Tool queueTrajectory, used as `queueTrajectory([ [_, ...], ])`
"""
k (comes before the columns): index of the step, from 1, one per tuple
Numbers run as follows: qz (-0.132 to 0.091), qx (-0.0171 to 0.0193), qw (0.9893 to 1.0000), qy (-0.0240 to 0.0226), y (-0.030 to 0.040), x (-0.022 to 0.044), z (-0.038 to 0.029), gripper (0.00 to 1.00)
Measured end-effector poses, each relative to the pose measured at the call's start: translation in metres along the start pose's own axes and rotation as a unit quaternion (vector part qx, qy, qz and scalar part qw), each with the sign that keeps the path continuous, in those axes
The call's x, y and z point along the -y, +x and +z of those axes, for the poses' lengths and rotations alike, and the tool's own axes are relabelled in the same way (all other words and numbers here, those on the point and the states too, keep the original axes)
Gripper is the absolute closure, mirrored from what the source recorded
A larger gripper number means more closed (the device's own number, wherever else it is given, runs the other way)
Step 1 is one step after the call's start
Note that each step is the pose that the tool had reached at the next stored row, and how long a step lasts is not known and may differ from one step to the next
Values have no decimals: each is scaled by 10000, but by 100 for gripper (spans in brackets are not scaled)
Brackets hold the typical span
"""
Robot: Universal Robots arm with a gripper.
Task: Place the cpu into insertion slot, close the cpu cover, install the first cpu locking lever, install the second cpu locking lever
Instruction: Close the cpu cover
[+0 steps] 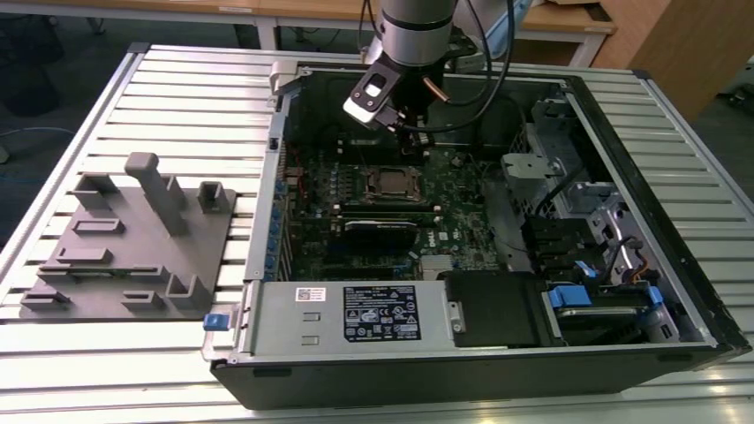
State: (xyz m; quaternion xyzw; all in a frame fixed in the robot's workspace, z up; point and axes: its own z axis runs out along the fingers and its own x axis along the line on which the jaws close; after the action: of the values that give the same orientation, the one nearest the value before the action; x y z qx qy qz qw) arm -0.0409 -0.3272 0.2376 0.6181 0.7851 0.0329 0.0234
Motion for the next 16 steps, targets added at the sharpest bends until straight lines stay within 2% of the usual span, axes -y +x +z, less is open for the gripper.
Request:
queueTrajectory([
  [10, -7, 0, 10000, 0, 0, 0, 0, 90],
  [16, -166, -13, 9999, 1, 0, 0, 0, 90],
])
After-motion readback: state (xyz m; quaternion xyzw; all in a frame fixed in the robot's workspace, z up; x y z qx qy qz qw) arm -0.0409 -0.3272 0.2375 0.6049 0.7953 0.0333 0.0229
